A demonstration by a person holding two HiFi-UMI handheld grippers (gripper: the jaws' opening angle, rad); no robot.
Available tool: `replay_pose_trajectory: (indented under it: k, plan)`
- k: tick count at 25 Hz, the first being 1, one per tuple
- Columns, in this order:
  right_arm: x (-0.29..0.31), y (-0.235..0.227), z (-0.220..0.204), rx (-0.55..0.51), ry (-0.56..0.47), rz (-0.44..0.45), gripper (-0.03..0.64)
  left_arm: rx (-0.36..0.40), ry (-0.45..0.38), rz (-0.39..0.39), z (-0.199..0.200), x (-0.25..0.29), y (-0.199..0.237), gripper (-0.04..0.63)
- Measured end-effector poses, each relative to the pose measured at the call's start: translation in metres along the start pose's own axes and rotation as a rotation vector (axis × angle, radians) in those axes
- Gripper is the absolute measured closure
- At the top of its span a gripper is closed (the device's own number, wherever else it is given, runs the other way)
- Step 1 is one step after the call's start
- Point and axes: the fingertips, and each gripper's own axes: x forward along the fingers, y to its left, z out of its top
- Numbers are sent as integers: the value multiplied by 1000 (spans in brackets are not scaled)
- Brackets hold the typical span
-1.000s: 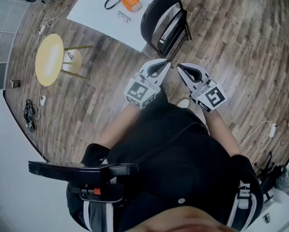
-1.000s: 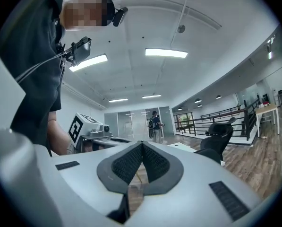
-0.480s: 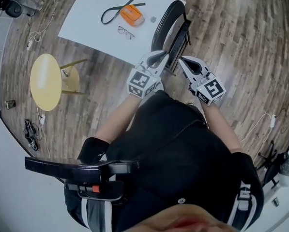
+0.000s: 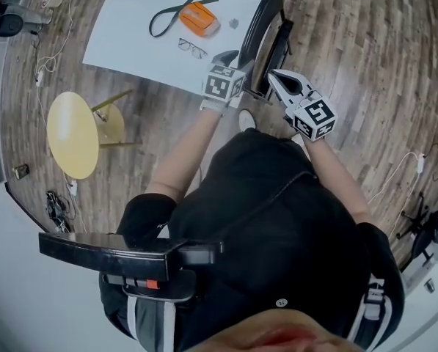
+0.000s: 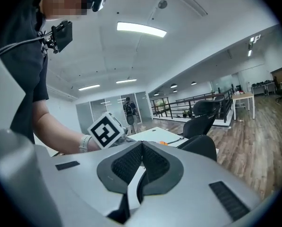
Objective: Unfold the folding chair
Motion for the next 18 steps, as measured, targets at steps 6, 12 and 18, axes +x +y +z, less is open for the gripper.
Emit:
replay_pose_trajectory:
  k: [6,12,18]
  plan:
    - [0,-11,-15,36,48,-57,609,-85,222,-15,-19,49,25,362]
    - [-11,-24,-23,58,74,-120,609,-113,326,-33,-28,71,25,445]
    - [-23,-37,-34,126,74,-166,609,-157,334,-30,-30,71,21,500]
